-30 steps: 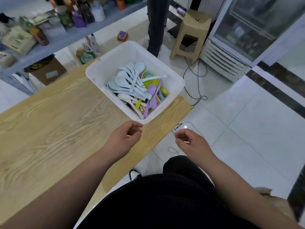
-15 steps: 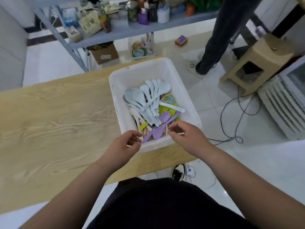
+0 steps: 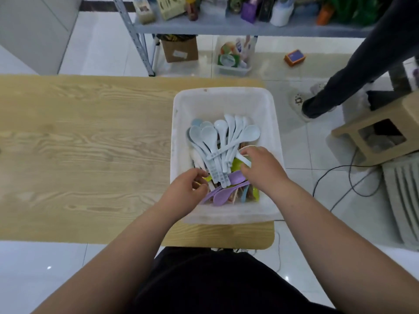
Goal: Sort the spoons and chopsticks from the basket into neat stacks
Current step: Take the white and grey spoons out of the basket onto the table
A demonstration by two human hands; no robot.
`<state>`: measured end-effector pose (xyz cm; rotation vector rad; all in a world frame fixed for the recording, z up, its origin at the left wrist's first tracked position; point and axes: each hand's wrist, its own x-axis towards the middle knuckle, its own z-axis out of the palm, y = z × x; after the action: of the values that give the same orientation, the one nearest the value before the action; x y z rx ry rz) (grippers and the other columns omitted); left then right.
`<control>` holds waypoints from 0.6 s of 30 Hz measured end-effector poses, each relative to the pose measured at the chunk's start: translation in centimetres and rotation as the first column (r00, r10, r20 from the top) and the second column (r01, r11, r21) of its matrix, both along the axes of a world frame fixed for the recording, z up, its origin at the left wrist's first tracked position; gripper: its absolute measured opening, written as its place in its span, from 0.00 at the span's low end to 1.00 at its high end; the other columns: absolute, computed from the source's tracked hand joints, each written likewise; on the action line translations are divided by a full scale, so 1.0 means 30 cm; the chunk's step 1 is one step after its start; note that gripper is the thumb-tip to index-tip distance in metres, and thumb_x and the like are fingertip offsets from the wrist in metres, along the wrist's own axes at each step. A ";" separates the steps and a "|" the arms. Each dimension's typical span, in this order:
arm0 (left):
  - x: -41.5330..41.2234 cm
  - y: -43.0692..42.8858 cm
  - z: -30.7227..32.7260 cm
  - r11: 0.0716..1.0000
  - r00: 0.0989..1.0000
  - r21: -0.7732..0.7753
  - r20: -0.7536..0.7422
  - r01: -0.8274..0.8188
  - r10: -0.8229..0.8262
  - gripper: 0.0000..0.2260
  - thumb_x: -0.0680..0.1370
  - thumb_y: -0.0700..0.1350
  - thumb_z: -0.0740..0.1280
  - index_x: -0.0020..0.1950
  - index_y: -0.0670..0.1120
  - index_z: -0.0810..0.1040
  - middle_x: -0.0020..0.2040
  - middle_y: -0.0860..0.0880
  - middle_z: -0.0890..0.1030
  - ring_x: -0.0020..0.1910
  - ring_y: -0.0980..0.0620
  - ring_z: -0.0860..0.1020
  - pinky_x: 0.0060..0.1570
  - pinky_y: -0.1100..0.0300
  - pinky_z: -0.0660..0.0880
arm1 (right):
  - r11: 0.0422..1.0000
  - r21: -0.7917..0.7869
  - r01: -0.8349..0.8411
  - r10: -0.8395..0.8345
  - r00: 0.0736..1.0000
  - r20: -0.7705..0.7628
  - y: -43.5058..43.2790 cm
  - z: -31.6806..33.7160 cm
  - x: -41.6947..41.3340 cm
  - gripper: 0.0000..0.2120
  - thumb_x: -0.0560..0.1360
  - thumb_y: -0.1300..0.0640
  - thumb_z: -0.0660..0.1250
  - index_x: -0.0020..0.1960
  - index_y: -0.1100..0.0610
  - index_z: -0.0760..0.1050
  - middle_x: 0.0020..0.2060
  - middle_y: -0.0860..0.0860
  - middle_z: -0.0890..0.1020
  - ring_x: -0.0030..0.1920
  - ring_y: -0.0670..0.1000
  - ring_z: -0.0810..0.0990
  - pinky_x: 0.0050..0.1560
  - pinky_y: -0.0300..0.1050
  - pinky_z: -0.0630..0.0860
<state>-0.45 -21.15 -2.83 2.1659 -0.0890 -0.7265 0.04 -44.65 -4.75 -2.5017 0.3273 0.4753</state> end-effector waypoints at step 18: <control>0.388 -0.248 -0.187 0.839 0.901 0.417 0.093 0.350 -0.423 0.06 0.80 0.45 0.65 0.54 0.45 0.79 0.48 0.45 0.81 0.46 0.44 0.80 0.41 0.56 0.73 | 0.981 -0.196 0.005 -0.037 0.986 -0.161 0.024 -0.059 0.078 0.16 0.75 0.64 0.62 0.62 0.57 0.74 0.57 0.58 0.75 0.51 0.60 0.76 0.45 0.44 0.68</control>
<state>11.19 -28.59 -8.43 2.6380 -0.5382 -0.8234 2.37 -43.92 -6.52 -2.6506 0.4855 0.6712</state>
